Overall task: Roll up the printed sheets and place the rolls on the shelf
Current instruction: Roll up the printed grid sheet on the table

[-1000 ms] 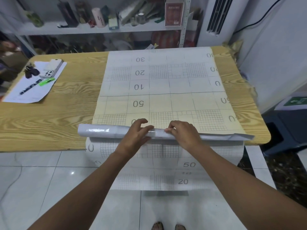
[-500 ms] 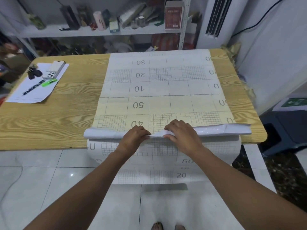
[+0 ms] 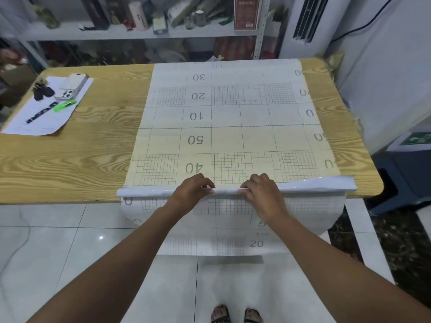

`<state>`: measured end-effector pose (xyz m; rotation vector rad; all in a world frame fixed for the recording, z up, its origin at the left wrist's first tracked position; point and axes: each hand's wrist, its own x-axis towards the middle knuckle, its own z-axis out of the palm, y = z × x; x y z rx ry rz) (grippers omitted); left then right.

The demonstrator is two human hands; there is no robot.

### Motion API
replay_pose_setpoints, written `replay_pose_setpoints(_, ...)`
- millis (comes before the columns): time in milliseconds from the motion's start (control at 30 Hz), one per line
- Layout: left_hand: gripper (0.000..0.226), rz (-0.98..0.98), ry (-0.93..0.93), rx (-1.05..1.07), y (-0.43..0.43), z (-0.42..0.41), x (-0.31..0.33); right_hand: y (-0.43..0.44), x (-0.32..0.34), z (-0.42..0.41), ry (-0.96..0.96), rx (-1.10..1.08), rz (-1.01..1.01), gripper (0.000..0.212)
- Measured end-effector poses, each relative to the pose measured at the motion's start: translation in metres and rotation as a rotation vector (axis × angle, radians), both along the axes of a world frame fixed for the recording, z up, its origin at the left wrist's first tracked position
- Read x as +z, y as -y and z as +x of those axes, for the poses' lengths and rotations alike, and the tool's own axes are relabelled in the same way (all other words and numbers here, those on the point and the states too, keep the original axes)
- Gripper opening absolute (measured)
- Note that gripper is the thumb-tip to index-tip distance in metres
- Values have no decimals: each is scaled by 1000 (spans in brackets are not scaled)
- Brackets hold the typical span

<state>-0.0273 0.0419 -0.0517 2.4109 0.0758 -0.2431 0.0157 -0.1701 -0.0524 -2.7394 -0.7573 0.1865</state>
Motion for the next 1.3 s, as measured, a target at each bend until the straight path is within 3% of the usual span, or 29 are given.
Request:
replay_pose_setpoints(200,7,-58,-22,23,-1,3,-3,-2,-7,3,-46,-30,-77,31)
replay_pose_setpoints(500,13,17,-58,-41,-4,9,-6,-6,-6,8,-147,-74,-60,22)
replay_pose_setpoints(600,14,65,23,-86,-6,9,-14,-8,-7,9,-179,-115,-19,21)
replay_pose_setpoints(767,20,182,334,-217,-9,-1,-22,-8,-10,9,-296,-221,130,16)
replay_pose_setpoints(867,39,211,365,-239,-12,-6,-23,-8,-9,11,-339,-272,170,10)
replay_pose_setpoints(1067,47,214,338,-211,-14,-4,-20,-10,-6,19,-295,-219,135,15)
replay_pose_setpoints(1200,26,207,304,-205,-16,-2,-19,-8,-10,25,-274,-177,152,15)
replay_pose_setpoints(1300,23,188,293,-209,-15,1,-16,-7,-11,29,-206,-123,133,16)
